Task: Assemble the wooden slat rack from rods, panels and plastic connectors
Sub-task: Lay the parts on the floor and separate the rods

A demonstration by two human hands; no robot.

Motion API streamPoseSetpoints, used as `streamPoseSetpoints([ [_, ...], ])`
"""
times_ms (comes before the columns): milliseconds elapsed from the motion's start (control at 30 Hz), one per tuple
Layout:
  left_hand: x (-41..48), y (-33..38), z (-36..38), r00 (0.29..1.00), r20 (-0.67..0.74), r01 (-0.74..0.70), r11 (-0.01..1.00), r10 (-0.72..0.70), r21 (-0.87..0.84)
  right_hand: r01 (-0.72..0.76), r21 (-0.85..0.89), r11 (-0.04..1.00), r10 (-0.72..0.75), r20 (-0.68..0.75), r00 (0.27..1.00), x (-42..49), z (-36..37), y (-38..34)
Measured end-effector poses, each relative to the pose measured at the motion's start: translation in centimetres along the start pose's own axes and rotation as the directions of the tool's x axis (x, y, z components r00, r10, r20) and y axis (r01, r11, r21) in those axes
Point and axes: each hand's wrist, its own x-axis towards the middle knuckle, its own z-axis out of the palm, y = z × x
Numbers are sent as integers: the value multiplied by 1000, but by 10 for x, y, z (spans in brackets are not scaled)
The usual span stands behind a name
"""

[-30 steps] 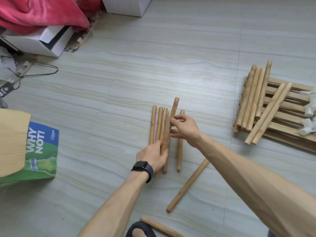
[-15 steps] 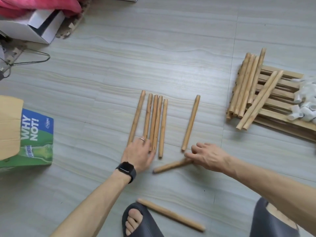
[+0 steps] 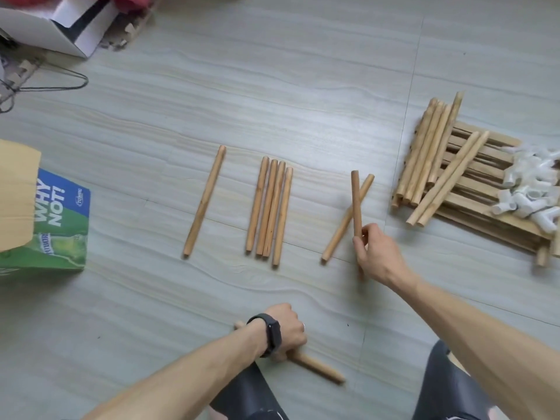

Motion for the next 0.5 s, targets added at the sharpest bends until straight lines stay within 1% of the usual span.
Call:
streamPoseSetpoints([
  [67, -5, -15, 0, 998, -40, 48, 996, -51, -77, -75, 35, 997, 75, -1, 997, -4, 9, 2],
  [133, -11, -35, -3, 985, -121, 107, 982, -126, -153, -141, 73, 987, 142, -6, 990, -9, 18, 4],
  [167, -14, -45, -4, 964, -180, 155, 966, -193, -207, -173, 103, 980, 175, -19, 984, -11, 21, 4],
  [200, -18, -56, -5, 927, -248, 211, 938, -281, -276, -205, 139, 969, 212, -32, 977, -12, 24, 3],
  [233, -21, -67, -6, 867, -311, 266, 889, -390, -373, -238, 179, 955, 249, -41, 968, -13, 26, 1],
  [267, -24, -78, -7, 784, -349, 309, 810, -514, -498, -265, 215, 940, 281, -49, 958, -13, 27, 0],
  [300, -26, -89, -11, 688, -347, 326, 698, -638, -637, -288, 241, 927, 308, -51, 950, -11, 28, -2],
  [333, -27, -100, -16, 590, -305, 318, 562, -748, -763, -307, 254, 917, 329, -48, 943, -8, 28, -3],
  [367, -27, -111, -23, 506, -234, 295, 421, -830, -857, -321, 256, 912, 342, -42, 939, -4, 28, -5],
  [400, -25, -122, -30, 444, -147, 266, 287, -884, -920, -326, 252, 911, 345, -34, 938, 1, 27, -7],
  [433, -23, -131, -36, 404, -62, 241, 172, -913, -955, -323, 243, 915, 338, -22, 941, 7, 26, -10],
  [467, -20, -139, -42, 388, 2, 231, 95, -922, -968, -315, 231, 921, 325, -6, 946, 13, 25, -14],
  [500, -15, -146, -47, 390, 37, 244, 65, -920, -968, -304, 212, 929, 307, 19, 952, 20, 24, -18],
])
